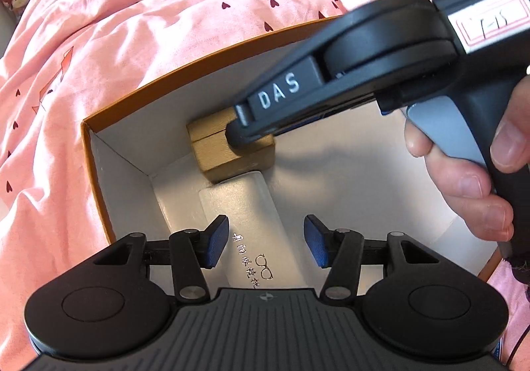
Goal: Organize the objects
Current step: 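Lower the tan box into the corner beside the white box and open the right tool, then withdraw both open tools up out of the orange box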
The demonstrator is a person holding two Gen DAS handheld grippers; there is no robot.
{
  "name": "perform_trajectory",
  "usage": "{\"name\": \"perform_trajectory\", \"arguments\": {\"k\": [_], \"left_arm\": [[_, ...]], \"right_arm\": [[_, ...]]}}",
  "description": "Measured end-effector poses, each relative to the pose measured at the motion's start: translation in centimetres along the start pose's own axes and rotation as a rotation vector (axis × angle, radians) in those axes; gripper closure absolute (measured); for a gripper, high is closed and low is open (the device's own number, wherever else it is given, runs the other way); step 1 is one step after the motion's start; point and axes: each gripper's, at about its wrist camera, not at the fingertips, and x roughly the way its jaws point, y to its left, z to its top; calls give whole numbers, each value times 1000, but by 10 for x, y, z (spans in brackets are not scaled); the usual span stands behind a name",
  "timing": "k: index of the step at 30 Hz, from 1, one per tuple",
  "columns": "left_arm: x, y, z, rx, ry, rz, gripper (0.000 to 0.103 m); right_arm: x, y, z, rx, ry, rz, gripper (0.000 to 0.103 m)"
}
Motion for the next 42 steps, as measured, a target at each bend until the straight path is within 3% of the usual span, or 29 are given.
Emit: {"name": "perform_trajectory", "arguments": {"k": [4,9,12,14,21,25,32,35,38,42], "left_arm": [[-2,7,2,12,-4,-3,50],[0,13,6,17,-6,-23,50],[1,16,8,34,1,-34,54],[-1,17,8,58,7,-44,56],[-22,-3,-6,123,13,-29,63],[-36,-6,-18,176,19,-26,62],[-39,-4,-27,223,32,-37,62],[-38,-5,-30,233,31,-48,62],[-35,-4,-29,221,17,-47,62],[-35,-1,-23,194,-7,-58,62]], "right_arm": [[7,2,-1,-9,13,18,78],[11,7,-1,-32,15,34,84],[0,9,-6,-72,7,5,83],[-6,9,-11,-116,14,-58,83],[18,5,-30,-178,186,-119,89],[35,12,-37,-180,234,-110,99],[50,22,-45,-177,296,-37,102],[54,13,-46,-116,342,-3,102],[50,12,-46,-133,329,-21,103],[33,12,-37,-189,240,-84,103]]}}
